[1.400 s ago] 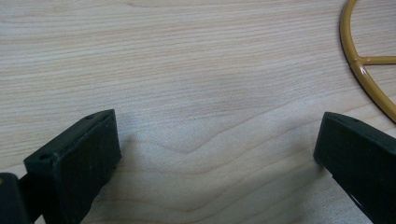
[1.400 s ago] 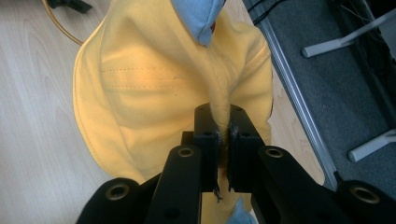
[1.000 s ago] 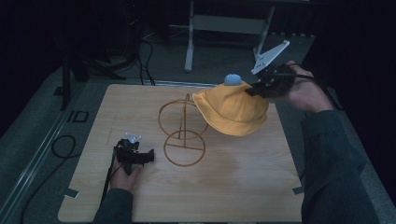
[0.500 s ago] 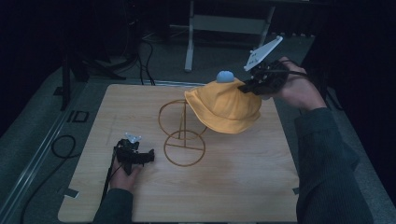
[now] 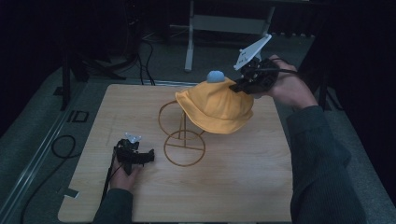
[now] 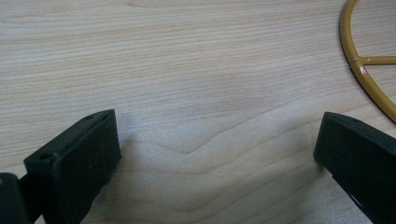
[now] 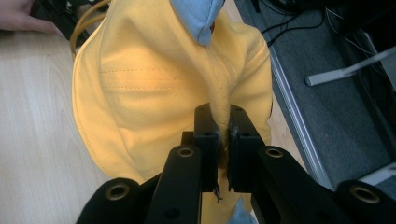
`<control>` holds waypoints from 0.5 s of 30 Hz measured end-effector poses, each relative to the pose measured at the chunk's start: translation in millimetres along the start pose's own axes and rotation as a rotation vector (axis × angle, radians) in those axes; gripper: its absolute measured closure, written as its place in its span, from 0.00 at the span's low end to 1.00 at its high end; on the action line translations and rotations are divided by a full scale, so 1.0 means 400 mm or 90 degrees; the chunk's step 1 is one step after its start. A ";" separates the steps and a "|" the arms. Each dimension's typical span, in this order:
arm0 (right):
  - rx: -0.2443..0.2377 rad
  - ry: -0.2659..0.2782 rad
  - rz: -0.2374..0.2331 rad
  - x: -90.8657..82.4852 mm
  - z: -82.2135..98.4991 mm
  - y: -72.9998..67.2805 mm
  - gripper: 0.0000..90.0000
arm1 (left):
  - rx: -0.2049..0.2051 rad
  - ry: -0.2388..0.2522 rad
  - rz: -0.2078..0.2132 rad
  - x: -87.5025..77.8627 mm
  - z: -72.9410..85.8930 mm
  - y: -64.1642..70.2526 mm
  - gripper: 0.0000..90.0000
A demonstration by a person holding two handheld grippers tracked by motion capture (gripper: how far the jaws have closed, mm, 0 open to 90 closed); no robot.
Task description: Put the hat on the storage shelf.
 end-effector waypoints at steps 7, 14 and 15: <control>-0.015 -0.003 -0.008 0.011 -0.027 -0.013 0.94 | 0.000 0.000 0.000 0.000 0.000 0.000 0.00; -0.026 -0.005 -0.015 0.022 -0.048 -0.023 0.94 | 0.000 0.000 0.000 0.000 0.000 0.000 0.00; -0.028 -0.006 -0.017 0.024 -0.055 -0.025 0.94 | 0.000 0.000 0.000 0.000 0.000 0.000 0.00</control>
Point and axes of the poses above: each handheld gripper's, and its own axes: x roughly forward along the jaws, z roughly out of its underside, y roughly to its right, the point moved 10 cm from there along x, roughly forward along the jaws, and after that the axes turned 1 degree about -x, right-handed, at the moved point
